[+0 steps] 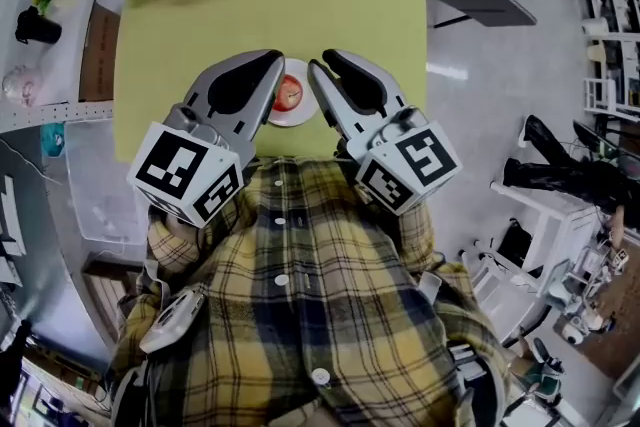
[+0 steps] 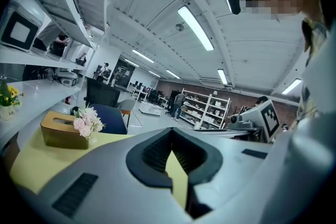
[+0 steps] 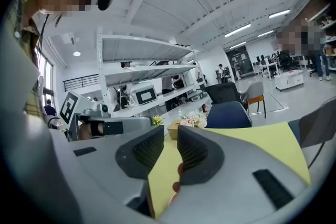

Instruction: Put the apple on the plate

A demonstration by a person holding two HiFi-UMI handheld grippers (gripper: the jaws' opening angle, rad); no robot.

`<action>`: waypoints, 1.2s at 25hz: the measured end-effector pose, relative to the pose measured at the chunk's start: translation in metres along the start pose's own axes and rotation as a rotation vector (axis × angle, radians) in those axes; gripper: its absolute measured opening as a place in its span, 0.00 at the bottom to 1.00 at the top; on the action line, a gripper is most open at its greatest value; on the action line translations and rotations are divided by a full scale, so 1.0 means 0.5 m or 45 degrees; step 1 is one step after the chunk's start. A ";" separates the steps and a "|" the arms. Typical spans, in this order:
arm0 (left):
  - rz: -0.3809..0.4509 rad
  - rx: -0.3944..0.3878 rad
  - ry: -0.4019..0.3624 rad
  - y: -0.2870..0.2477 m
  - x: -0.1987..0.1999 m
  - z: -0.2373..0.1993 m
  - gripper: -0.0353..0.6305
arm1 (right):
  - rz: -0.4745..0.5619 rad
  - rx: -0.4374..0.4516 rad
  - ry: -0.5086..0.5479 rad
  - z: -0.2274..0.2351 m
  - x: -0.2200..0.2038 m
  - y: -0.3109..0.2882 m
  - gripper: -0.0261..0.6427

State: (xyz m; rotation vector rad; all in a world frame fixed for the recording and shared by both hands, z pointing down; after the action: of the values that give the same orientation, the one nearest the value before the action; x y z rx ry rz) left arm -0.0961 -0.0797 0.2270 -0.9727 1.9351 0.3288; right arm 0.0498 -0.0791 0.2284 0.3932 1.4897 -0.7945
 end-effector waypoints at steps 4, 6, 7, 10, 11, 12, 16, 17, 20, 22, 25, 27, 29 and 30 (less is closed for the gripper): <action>0.009 -0.001 -0.012 -0.003 0.005 0.003 0.06 | 0.010 -0.038 0.013 0.008 0.008 0.007 0.08; 0.014 0.001 -0.016 -0.005 0.007 0.004 0.06 | 0.005 -0.050 0.019 0.012 0.006 0.010 0.05; 0.015 0.002 -0.017 -0.005 0.006 0.004 0.06 | 0.004 -0.052 0.018 0.013 0.005 0.010 0.04; 0.015 0.004 -0.014 -0.005 0.004 0.001 0.06 | -0.003 -0.056 0.014 0.015 0.002 0.010 0.03; 0.014 0.006 -0.012 -0.005 0.004 0.000 0.06 | -0.009 -0.056 0.015 0.017 0.001 0.008 0.03; 0.015 0.007 -0.011 -0.006 0.004 -0.002 0.06 | -0.018 -0.056 0.017 0.018 0.000 0.006 0.03; 0.016 0.014 -0.009 -0.011 0.004 -0.007 0.06 | -0.052 -0.046 0.025 0.024 -0.007 -0.001 0.03; 0.016 0.017 -0.008 -0.011 0.004 -0.008 0.06 | -0.058 -0.041 0.027 0.024 -0.009 -0.003 0.03; 0.018 0.023 -0.008 -0.012 0.004 -0.009 0.06 | -0.070 -0.021 0.028 0.026 -0.011 -0.007 0.03; 0.020 0.027 -0.008 -0.012 0.004 -0.009 0.06 | -0.076 -0.011 0.032 0.027 -0.012 -0.011 0.03; 0.024 0.034 -0.007 -0.010 0.002 -0.013 0.06 | -0.081 -0.002 0.035 0.028 -0.014 -0.015 0.03; 0.027 0.040 -0.006 -0.007 0.002 -0.015 0.06 | -0.084 0.000 0.030 0.028 -0.014 -0.017 0.03; 0.031 0.046 -0.005 -0.004 0.002 -0.016 0.06 | -0.086 0.001 0.026 0.027 -0.015 -0.018 0.03; 0.032 0.049 -0.005 -0.003 0.003 -0.016 0.06 | -0.088 0.000 0.023 0.027 -0.016 -0.018 0.03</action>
State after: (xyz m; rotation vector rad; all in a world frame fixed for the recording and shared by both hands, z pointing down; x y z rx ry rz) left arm -0.1003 -0.0859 0.2306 -0.9229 1.9448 0.3066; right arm 0.0542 -0.0928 0.2392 0.3513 1.5270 -0.8478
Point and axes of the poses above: the fingertips, and each gripper's own axes: y backward along the fingers, z to its right, x out of its top, the point moved 7 cm from there along y, backward along the fingers, and after that the axes turned 12 degrees about y, right-handed, at the moved point
